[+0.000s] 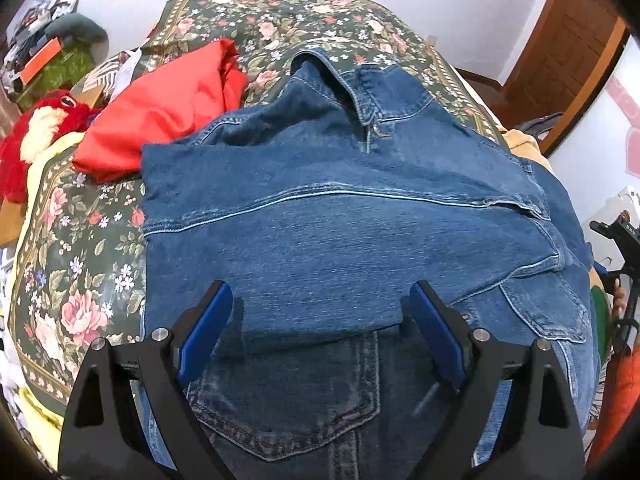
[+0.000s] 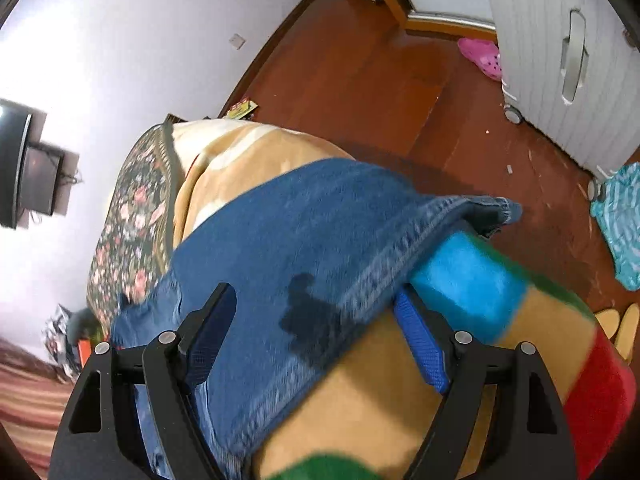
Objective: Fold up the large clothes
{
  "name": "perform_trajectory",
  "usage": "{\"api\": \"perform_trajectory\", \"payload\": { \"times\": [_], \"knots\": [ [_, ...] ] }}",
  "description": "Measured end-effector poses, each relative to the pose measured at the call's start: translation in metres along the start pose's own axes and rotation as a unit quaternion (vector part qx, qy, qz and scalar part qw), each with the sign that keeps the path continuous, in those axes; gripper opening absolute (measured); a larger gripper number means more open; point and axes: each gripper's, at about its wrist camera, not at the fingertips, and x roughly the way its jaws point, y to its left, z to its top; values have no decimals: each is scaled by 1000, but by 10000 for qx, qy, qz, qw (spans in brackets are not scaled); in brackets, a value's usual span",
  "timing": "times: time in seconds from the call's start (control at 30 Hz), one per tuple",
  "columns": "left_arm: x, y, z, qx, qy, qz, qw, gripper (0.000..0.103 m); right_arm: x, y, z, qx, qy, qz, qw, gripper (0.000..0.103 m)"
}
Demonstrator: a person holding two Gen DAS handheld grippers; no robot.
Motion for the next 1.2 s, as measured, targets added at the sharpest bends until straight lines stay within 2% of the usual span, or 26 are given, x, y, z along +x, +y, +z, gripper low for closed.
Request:
{"api": "perform_trajectory", "payload": {
  "times": [0.17,0.23,0.3,0.33,0.4,0.5,0.73,0.9,1.07,1.2],
  "knots": [
    [2,4,-1,-37,32,27,10000,90,14,5,10,103,-22,-213,9997,80],
    [1,5,-2,-59,35,4,10000,90,15,9,11,74,-66,-381,9992,73],
    [0,5,-2,-61,25,-1,10000,90,14,15,10,-169,-114,-735,9971,48],
    [-1,5,-2,-52,14,0,10000,90,11,19,7,-325,-144,-825,9960,45],
    [-3,6,-3,-25,-14,18,10000,90,3,23,5,-536,-227,-929,9940,25],
    [-5,7,-4,-19,-38,37,10000,90,-14,29,3,-718,-352,-843,9932,18],
    [-17,15,-8,-129,-143,-32,9998,90,-60,79,-4,-1298,-901,-358,9868,13],
    [-27,21,-13,-160,-237,-33,9996,90,-90,146,-30,-2076,-1199,283,9704,12],
    [-32,28,-17,-264,-277,-64,9992,90,-91,200,-77,-2883,-1070,684,9491,12],
    [-34,34,-21,-304,-289,-81,9991,90,-58,216,-115,-3288,-571,695,9401,12]
  ]
}}
